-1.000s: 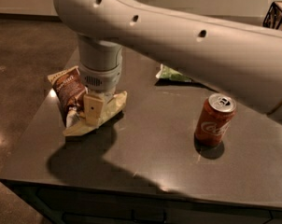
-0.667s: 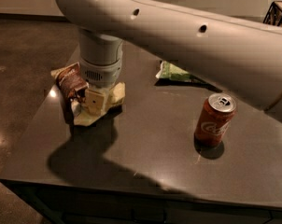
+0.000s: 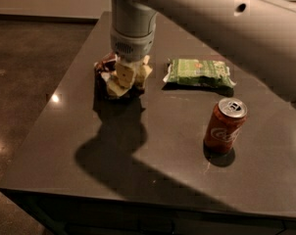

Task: Move brown chip bag near green jalapeno chip bag

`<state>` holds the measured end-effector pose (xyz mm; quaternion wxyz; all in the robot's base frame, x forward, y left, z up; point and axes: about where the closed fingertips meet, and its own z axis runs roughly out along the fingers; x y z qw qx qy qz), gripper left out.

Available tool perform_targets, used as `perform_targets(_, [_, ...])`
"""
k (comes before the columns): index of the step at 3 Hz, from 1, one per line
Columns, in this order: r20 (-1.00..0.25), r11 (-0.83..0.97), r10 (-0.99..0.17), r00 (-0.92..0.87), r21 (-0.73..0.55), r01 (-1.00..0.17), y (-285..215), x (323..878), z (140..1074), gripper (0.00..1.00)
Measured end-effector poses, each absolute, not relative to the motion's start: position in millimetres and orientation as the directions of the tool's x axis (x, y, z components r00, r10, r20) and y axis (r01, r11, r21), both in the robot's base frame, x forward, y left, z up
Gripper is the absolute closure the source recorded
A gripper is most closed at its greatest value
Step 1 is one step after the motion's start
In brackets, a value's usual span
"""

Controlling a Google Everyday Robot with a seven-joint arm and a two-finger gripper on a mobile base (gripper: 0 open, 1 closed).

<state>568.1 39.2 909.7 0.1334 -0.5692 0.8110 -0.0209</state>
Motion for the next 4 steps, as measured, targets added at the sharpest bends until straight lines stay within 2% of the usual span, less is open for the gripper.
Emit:
perform_targets(3, [-0.152,0.471,-0.882,-0.446,-0.257,-0.844,-72.6,608.1,926.7,1.00])
perform_targets(4, [-0.126,0.476,-0.880,-0.459,-0.245,-0.845,-90.9,607.9,915.8,0.82])
